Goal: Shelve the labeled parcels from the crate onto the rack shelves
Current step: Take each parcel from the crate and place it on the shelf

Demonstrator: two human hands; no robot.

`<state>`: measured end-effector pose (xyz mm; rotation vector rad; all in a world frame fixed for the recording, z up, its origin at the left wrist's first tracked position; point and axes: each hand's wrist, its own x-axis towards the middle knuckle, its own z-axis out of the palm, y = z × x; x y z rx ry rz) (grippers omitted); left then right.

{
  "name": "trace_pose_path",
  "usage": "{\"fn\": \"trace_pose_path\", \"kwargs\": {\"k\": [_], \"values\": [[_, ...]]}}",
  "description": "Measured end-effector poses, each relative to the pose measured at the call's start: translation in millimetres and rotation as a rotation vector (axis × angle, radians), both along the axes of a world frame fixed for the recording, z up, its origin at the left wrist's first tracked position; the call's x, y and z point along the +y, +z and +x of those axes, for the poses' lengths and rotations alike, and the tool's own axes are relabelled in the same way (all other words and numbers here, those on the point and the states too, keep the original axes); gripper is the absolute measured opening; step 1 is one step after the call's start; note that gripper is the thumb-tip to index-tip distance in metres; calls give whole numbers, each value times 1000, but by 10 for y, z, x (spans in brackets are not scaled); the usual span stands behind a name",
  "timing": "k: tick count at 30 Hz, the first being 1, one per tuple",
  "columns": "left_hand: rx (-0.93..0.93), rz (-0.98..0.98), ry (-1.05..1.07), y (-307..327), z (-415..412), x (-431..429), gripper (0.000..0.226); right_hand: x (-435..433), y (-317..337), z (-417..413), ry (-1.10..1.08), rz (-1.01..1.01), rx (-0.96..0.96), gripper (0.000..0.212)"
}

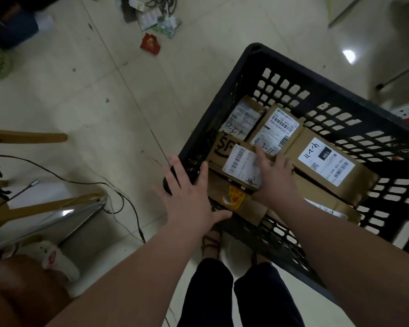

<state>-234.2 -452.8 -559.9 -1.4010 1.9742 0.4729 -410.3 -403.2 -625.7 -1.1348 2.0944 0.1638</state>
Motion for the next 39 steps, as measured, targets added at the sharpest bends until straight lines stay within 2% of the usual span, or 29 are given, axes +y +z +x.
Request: {"fn": "trace_pose_path", "kwargs": {"k": [4,9,12,14,16,19,21,23,25,28,30,35,37,39], "values": [[52,54,16,147,20,-68,121,178,361,-91,-111,-85,-83,133],[260,120,131,529,-73,-89,111,451,951,-163,-364,-222,-144,131],[556,272,295,899,-298,-17,103,540,1364,-186,-621,-315,-222,126],[818,419,419,1195,-439,66,89,590,1631,-185,-843,-371,-356,126],[948,529,467,1454,-565,154,86,668,1919,-172,-995,-441,-466,125],[987,625,528,1765,-708,261,112,845,2365,-144,-992,-543,-452,129],[1052,663,463,1976,-779,329,112,988,2650,-105,-999,-627,-421,133],[1125,705,415,2159,-838,391,109,1131,2882,-48,-1037,-743,-496,128],[1191,811,442,2309,-905,457,104,1270,3048,2,-1059,-844,-569,104],[1200,929,379,2597,-999,627,81,1543,3354,-17,-1168,-951,-668,53],[1186,954,350,2750,-1054,768,70,1781,3519,-82,-1220,-1002,-717,34],[1178,1020,327,3151,-1134,1228,62,2319,3758,-153,-1255,-1112,-634,27],[1204,989,247,3325,-1160,1434,84,2527,3862,-147,-1222,-1157,-626,32],[1212,950,118,3438,-1199,1647,110,2773,3983,-144,-1218,-1183,-649,47]]}}
